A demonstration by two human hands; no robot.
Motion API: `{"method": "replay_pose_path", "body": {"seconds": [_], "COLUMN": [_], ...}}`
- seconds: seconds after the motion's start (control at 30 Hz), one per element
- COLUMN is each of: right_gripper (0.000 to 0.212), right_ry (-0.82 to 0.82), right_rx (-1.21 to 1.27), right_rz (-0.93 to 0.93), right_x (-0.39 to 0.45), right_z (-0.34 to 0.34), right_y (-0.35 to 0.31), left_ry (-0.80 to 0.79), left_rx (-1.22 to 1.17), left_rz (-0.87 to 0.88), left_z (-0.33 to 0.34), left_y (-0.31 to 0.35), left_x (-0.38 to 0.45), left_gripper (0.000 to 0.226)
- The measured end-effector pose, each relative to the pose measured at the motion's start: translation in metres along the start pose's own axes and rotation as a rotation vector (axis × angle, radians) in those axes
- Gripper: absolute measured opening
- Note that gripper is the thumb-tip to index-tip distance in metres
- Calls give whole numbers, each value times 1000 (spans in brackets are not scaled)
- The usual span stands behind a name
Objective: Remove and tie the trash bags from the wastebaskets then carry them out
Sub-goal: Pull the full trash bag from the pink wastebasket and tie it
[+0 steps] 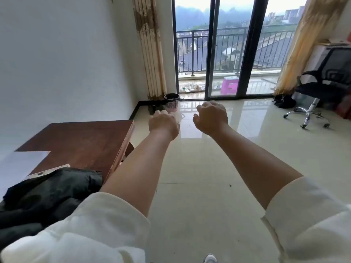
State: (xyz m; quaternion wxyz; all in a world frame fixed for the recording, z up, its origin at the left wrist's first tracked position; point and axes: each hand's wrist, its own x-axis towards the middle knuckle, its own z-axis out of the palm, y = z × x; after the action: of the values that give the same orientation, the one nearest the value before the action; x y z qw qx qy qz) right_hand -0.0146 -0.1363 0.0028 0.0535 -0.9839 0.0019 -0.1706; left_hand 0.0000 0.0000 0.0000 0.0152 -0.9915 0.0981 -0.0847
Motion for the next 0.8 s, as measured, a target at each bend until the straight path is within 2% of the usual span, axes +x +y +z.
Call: {"method": "replay_pose_path", "body": {"seconds": [0.2, 0.37, 0.57, 0.8], "right_gripper": [40, 41, 41, 42], "right_ry": [-181, -300, -335, -301], "right_rx": [13, 12, -1, -51], "right_rz": [28, 31, -15, -49], "right_x": [119, 214, 349, 565], "right_z": [88, 141, 203, 270], "right_y": [56, 90, 116, 141], "left_ry": [-172, -233, -257, -251], "left_rx": [-12, -11, -18, 30], "left_rz": [-21, -27, -52, -33], "left_z": [58, 88, 135, 168], "left_y": [19, 27, 22, -6], "left_x": [140, 249, 389, 603], "left_gripper": [44, 44, 44, 45]}}
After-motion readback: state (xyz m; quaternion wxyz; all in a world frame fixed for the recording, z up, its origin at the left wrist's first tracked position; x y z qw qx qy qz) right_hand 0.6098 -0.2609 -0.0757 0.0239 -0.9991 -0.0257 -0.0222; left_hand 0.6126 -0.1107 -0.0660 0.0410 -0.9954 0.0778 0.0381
